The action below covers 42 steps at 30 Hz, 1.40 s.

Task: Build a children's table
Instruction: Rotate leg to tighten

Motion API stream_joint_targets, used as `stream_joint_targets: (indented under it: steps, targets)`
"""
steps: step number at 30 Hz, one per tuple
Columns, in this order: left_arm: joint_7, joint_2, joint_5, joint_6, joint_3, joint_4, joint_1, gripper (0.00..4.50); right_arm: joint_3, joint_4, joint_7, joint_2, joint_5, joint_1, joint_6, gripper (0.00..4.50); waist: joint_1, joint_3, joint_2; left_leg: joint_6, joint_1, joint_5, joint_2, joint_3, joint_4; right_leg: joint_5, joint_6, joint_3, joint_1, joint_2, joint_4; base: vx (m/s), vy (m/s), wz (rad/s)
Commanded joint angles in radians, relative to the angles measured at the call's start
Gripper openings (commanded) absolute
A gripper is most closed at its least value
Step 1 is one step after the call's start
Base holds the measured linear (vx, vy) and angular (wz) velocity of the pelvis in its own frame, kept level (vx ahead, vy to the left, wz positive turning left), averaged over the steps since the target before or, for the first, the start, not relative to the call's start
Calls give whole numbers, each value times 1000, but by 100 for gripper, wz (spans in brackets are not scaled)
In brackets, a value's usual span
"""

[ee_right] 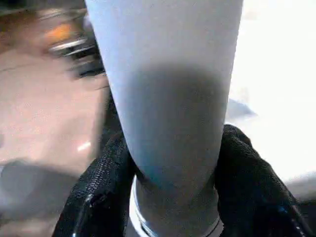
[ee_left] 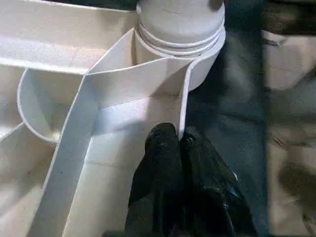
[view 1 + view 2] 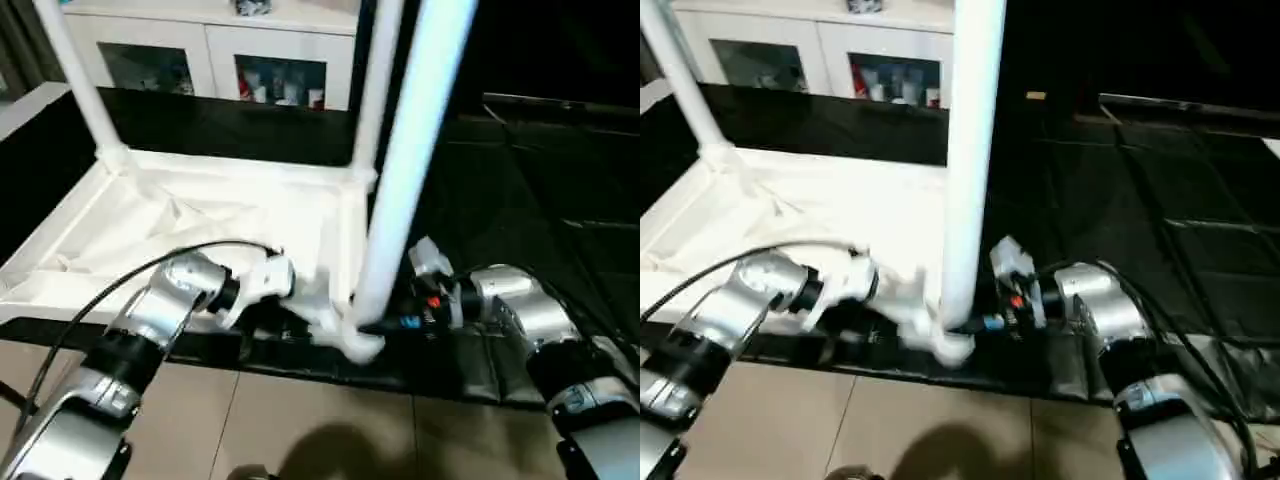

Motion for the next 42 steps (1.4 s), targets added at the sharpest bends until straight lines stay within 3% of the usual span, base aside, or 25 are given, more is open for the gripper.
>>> stream_joint_targets:
  steps: [1, 3, 5, 7, 8, 13, 16, 17, 20, 24, 30, 33, 35, 42]
  targets:
    - [101, -74, -27, 52, 17, 15, -26, 0, 28, 12, -86, 68, -10, -27, 11, 198, -9, -64, -4, 36, 6, -156, 58, -25, -70, -362, -108, 68, 59, -113, -96, 0, 0, 0]
    - [191, -123, -37, 98, 50, 58, -59, 0, 17, 77, -266, 125, -49, -63, 9, 197, -18, -64, -5, 33, 4, -159, 57, -27, -70, -369, -107, 67, 60, -114, -96, 0, 0, 0]
    - [306, -176, -36, 138, 87, 114, -96, 0, -21, 143, -455, 197, -85, -108, 34, 196, -38, -64, -8, 18, 0, -150, 50, -30, -69, -400, -95, 62, 66, -114, -99, 0, 0, 0]
    - [337, -187, -34, 143, 96, 129, -105, 0, -31, 154, -494, 213, -93, -118, 42, 195, -42, -66, -10, 23, 2, -133, 47, -28, -67, -387, -93, 65, 63, -114, -101, 0, 0, 0]
    - [420, -220, -29, 153, 126, 168, -133, 0, -45, 181, -599, 252, -109, -144, 58, 195, -44, -66, -11, 37, 4, -123, 47, -24, -65, -361, -101, 68, 60, -112, -102, 0, 0, 0]
    - [528, -264, -30, 160, 170, 213, -169, 0, -53, 223, -702, 303, -122, -180, 99, 195, -44, -72, -6, 66, 5, -83, 53, -23, -63, -207, -153, 71, 60, -111, -83, 0, 0, 0]
    - [548, -276, -29, 165, 176, 213, -175, 0, -62, 232, -694, 317, -125, -186, 97, 195, -39, -71, -4, 76, 5, -89, 55, -23, -64, -196, -154, 71, 61, -112, -82, 0, 0, 0]
    - [547, -277, -26, 164, 174, 210, -174, 0, -67, 230, -685, 320, -122, -185, 90, 228, -39, -70, -3, 75, 5, -99, 56, -23, -65, -198, -155, 72, 62, -114, -83, 0, 0, 0]
    - [543, -274, -18, 155, 170, 212, -169, 0, -75, 233, -681, 325, -126, -186, 73, 268, -40, -68, -3, 66, 6, -123, 56, -24, -67, -230, -151, 71, 62, -114, -87, 0, 0, 0]
    - [524, -259, -12, 136, 172, 221, -162, 0, -82, 227, -670, 319, -129, -182, 59, 285, -41, -68, -1, 61, 7, -129, 58, -25, -68, -233, -151, 73, 62, -115, -88, 0, 0, 0]
    - [442, -197, -5, 106, 154, 198, -119, 0, -89, 173, -549, 251, -122, -129, 32, 349, -39, -68, -4, 78, 5, -119, 57, -23, -68, -217, -148, 73, 63, -114, -86, 0, 0, 0]
    - [395, -171, -7, 88, 144, 176, -96, 0, -88, 143, -479, 205, -114, -99, 19, 377, -33, -65, -8, 85, 4, -124, 57, -23, -68, -254, -135, 72, 65, -116, -90, 0, 0, 0]
    - [307, -128, -6, 55, 119, 149, -66, 0, -89, 112, -372, 130, -99, -66, 0, 402, -30, -65, -7, 83, 4, -125, 58, -24, -69, -272, -127, 71, 65, -114, -92, 0, 0, 0]
    - [135, -59, 4, -49, 59, 111, -29, 0, -88, 38, -141, 14, -70, -27, -17, 445, -20, -67, -3, 92, 4, -127, 61, -22, -67, -260, -130, 70, 61, -111, -88, 0, 0, 0]
